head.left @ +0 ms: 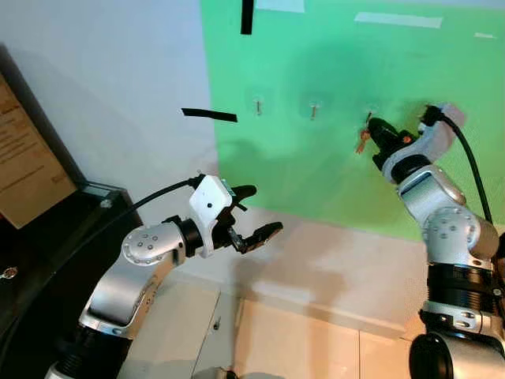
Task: Hang keys on a hook
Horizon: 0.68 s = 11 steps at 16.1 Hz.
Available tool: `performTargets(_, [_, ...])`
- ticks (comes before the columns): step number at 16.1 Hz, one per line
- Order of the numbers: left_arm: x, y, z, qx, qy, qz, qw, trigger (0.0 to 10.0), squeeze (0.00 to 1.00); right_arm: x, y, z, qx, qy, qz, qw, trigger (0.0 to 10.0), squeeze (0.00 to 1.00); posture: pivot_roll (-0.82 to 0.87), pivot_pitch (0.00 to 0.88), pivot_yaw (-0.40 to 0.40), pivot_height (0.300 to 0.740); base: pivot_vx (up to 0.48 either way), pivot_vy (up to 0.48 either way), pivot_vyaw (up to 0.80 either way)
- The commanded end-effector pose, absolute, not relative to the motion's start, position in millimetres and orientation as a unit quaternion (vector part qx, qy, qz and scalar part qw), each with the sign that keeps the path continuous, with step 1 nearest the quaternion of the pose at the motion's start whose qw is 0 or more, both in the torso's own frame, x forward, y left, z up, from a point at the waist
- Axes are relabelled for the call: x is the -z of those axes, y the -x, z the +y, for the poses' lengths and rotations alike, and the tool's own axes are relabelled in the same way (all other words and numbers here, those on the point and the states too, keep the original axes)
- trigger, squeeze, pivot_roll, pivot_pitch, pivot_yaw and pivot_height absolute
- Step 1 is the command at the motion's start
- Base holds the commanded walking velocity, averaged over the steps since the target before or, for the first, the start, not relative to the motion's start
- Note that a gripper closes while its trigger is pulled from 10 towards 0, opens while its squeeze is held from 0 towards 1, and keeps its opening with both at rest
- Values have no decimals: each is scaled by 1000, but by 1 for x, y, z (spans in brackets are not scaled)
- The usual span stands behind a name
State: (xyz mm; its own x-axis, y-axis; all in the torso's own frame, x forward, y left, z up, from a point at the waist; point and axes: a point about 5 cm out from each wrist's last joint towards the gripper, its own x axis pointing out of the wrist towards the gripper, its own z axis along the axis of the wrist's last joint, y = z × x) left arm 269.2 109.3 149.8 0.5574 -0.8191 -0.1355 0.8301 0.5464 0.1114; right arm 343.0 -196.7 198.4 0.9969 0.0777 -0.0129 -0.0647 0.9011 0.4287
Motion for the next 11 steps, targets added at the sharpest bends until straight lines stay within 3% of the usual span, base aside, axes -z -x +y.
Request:
performTargets(1, [-152, -269, 110, 471, -91, 28, 877, 10000, 0, -175, -339, -208, 6, -175, 58, 983, 10000, 0, -83, 0, 76, 740, 0, 0, 0])
performTargets(3, [-153, -269, 110, 472, -93, 28, 876, 10000, 0, -179, -340, -205, -4, -142, 46, 989, 10000, 0, -83, 0, 77, 740, 0, 0, 0])
performTargets(9, [-153, -269, 111, 470, -93, 29, 877, 10000, 0, -174, -343, -204, 6, -160, 51, 986, 10000, 0, -75, 0, 73, 740, 0, 0, 0])
performTargets(10, [-152, -268, 111, 470, -93, 30, 877, 10000, 0, -173, -344, -205, 6, -172, 52, 984, 10000, 667, -72, 0, 72, 740, 0, 0, 0])
performTargets(11, [-152, -268, 111, 469, -93, 30, 877, 10000, 0, -173, -344, -205, 6, -180, 52, 982, 10000, 1000, -72, 0, 72, 740, 0, 0, 0])
